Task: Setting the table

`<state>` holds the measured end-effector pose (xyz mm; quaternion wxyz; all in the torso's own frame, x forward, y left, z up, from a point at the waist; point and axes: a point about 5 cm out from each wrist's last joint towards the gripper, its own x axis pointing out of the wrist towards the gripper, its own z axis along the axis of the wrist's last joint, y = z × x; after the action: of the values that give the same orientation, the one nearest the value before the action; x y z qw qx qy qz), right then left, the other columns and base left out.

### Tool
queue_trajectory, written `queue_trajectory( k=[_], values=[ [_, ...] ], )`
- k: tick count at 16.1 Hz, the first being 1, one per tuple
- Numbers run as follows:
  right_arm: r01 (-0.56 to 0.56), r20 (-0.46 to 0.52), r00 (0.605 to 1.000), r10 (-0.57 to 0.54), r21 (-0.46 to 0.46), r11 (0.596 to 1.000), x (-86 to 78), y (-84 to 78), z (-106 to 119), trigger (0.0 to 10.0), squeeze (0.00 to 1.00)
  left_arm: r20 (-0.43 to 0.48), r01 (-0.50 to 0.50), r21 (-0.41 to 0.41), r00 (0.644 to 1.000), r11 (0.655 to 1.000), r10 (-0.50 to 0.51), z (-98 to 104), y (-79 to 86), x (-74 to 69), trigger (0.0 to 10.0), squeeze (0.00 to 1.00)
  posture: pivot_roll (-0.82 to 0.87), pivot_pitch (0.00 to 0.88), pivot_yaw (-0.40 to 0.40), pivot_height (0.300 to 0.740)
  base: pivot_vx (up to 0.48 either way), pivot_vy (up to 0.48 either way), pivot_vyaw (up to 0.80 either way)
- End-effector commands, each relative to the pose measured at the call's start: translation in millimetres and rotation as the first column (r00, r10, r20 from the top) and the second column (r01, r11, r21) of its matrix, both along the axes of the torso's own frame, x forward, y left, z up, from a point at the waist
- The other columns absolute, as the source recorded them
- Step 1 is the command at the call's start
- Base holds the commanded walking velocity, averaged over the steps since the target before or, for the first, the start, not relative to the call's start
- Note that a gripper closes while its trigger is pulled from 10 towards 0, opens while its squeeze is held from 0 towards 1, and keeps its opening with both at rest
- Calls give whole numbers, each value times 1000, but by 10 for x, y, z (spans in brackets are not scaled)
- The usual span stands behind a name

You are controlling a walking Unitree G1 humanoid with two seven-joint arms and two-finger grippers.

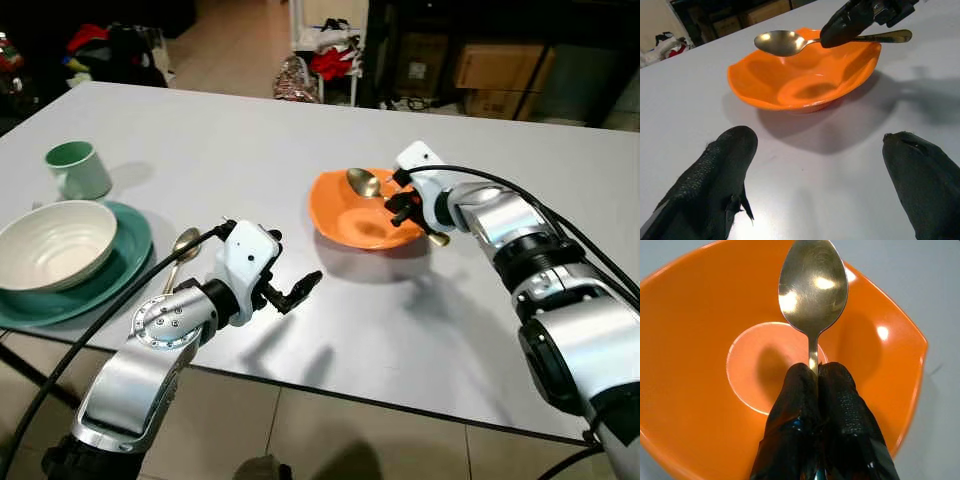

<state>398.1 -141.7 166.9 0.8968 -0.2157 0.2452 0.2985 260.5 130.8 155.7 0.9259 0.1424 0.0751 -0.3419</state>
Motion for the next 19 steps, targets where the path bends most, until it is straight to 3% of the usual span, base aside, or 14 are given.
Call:
queue_trajectory(
  k=[1,3,4,5,7,9,12,13,15,17,18,19],
  values=[
    [-8,19,1000,9,-27,1000,26,29,47,10000,0,7,15,7,1000,1000,-15,28,-23,-12,10000,0,118,0,38,740,0,0,0],
    [20,25,1000,-19,-46,999,41,26,34,10000,0,8,10,8,1000,1000,-10,34,-25,-17,10000,0,122,0,33,740,0,0,0],
    [29,23,999,-28,-52,998,44,17,26,10000,220,5,12,8,1000,1000,-12,35,-26,-24,10000,0,124,0,32,740,0,0,0],
    [31,23,999,-30,-52,998,45,14,26,10000,514,4,13,8,1000,1000,-14,35,-28,-25,10000,0,123,0,32,740,0,0,0],
    [37,22,999,-36,-52,998,48,8,28,10000,906,1,19,8,1000,1000,-19,33,-32,-30,10000,0,123,0,32,740,0,0,0],
    [39,22,999,-38,-51,998,49,6,29,10000,910,-4,25,9,1000,1000,-25,27,-36,-34,10000,0,117,0,37,740,0,0,0],
    [33,58,998,-33,0,999,85,14,149,10000,1000,-10,7,19,1000,1000,-6,16,-10,-11,10000,0,113,0,43,740,0,0,0],
    [27,88,996,-28,12,1000,109,-2,239,10000,1000,-10,4,19,1000,1000,-4,16,-2,-13,10000,0,113,0,40,740,0,0,0],
    [22,206,977,-53,147,989,152,-70,499,10000,1000,-5,-33,24,999,999,34,11,38,2,10000,0,110,0,32,740,0,0,0],
    [26,256,964,-72,181,983,160,-84,564,10000,1000,-2,-47,28,999,999,47,10,59,3,10000,0,108,0,32,740,0,0,0],
    [28,416,888,-197,378,925,65,-69,730,10000,1000,34,-151,14,988,988,151,28,146,54,10000,0,96,0,43,740,0,0,0],
    [-8,524,809,-268,465,885,-217,-49,776,10000,1000,51,-240,-22,969,971,241,56,225,81,10000,0,88,0,56,740,0,0,800]
  ],
)
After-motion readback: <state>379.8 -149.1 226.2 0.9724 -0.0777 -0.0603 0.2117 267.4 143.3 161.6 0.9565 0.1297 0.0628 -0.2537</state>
